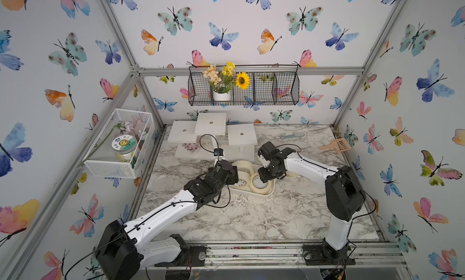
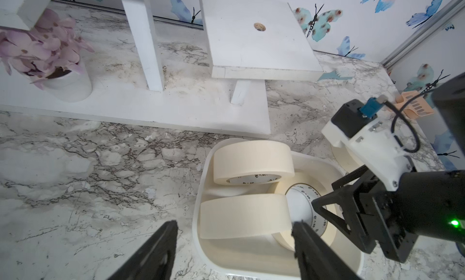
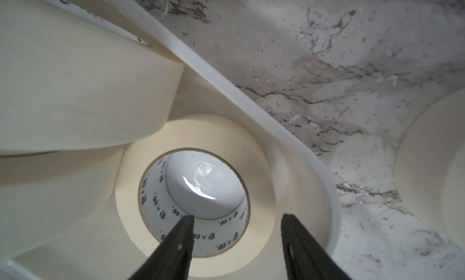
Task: Take out the art tape in the storage box
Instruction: Pick up the art tape from the storage box.
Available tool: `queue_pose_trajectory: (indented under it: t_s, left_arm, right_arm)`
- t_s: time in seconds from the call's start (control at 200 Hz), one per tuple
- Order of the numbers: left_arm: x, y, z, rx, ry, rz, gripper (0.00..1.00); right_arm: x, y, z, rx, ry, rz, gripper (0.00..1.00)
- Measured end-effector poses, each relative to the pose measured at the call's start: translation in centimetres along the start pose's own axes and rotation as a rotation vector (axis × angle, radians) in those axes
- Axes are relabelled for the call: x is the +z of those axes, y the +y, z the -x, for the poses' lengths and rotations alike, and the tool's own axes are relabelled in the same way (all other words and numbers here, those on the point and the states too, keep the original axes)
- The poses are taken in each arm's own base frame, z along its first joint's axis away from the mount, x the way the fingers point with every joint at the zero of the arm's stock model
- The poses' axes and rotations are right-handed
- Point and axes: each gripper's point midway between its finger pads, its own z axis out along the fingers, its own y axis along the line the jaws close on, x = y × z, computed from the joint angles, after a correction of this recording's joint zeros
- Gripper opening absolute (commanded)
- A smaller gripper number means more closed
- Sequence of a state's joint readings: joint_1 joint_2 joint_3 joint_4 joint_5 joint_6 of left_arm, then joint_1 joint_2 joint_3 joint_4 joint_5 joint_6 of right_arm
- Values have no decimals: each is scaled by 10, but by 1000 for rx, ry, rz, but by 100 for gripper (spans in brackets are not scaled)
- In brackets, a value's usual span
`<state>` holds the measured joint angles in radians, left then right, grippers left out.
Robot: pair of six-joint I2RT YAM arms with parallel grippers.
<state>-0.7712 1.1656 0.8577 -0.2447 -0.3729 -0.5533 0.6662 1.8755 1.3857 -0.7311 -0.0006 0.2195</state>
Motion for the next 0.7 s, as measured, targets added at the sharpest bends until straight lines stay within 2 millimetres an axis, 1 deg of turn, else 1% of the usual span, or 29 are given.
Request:
queue_pose_trajectory:
  t_s: [0.26,0.31,0.365,0.446,0.526,0.621,0.701]
  left_arm:
    - [1,9,-4,-8,3,22,77]
    - [1,10,-4,-8,3,23,77]
    - [1,10,-5,-8,4,24,77]
    - [1,10,-5,-7,4,25,76]
    - [1,12,-3,-10,0,29,76]
    - [0,12,-2,-12,-4,30,76]
    - [0,12,-2,-13,-6,31,76]
  right_arm:
    - [13,-4,2,-6,8,-32,63]
    - [15,-5,4,-6,4,-36,63]
    - [21,-5,7,-10,3,-37,61]
    - [28,-5,11,-18,-1,-45,55]
    - [33,-8,12,-26,-1,-61,46]
    - [35,-13,12,-34,1,-87,31]
    - [35,-13,9,-58,15,-90,23]
